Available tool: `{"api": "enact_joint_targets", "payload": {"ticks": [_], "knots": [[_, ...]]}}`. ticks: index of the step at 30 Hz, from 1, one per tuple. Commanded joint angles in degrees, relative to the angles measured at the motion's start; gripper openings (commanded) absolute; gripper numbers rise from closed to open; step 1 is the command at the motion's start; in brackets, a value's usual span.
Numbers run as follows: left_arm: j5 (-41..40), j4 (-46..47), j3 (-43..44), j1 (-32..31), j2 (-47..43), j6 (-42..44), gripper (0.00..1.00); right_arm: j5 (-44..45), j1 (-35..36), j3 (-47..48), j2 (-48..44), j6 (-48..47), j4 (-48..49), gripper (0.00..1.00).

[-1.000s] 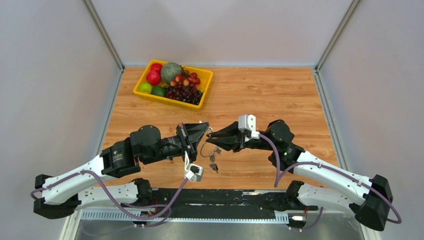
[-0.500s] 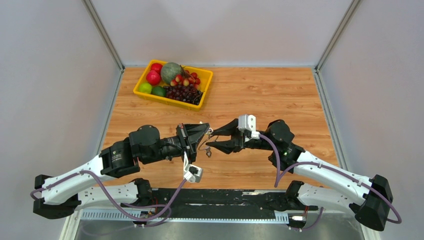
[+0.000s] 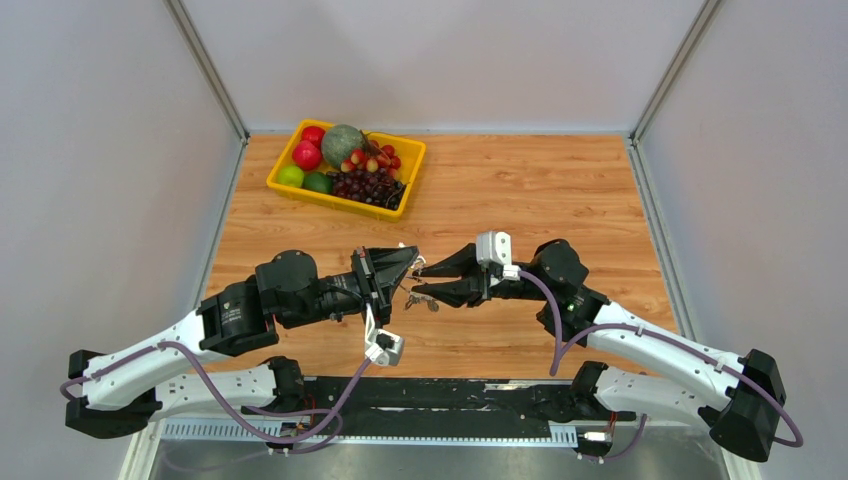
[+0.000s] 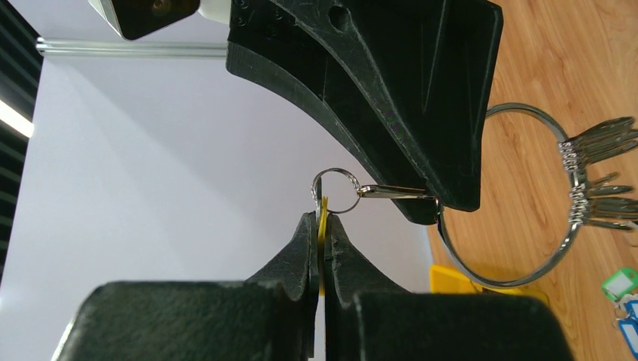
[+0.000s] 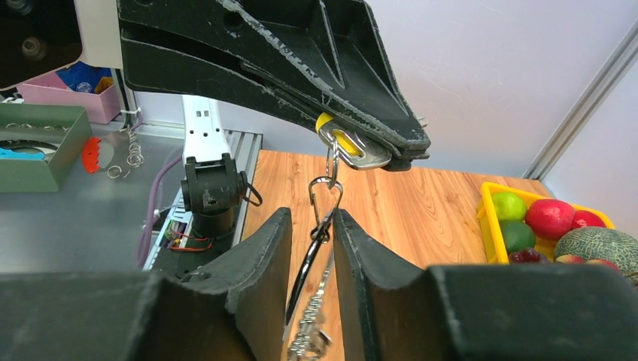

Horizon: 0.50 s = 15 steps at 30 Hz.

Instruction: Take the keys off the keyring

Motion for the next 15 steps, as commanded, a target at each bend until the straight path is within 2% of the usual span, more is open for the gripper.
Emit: {"api": "enact_joint_targets", "payload": {"ticks": [1,9,15], "knots": [[1.2,3.0,2.7,-0.4,-0.8,-0.5,0.0,-1.6,0.2,1.8,-0.4,0.7,1.6,0.31],[1.3,3.0,2.4,-0.4,-0.8,-0.6,0.0,-0.6,0.2,2.2,-0.4,0.8,1.8,0.32],[1.2,3.1,2.5,-0.4,-0.7,-0.5,0.0,-0.8,0.1,2.7,0.0,1.0,1.8,0.19]]}}
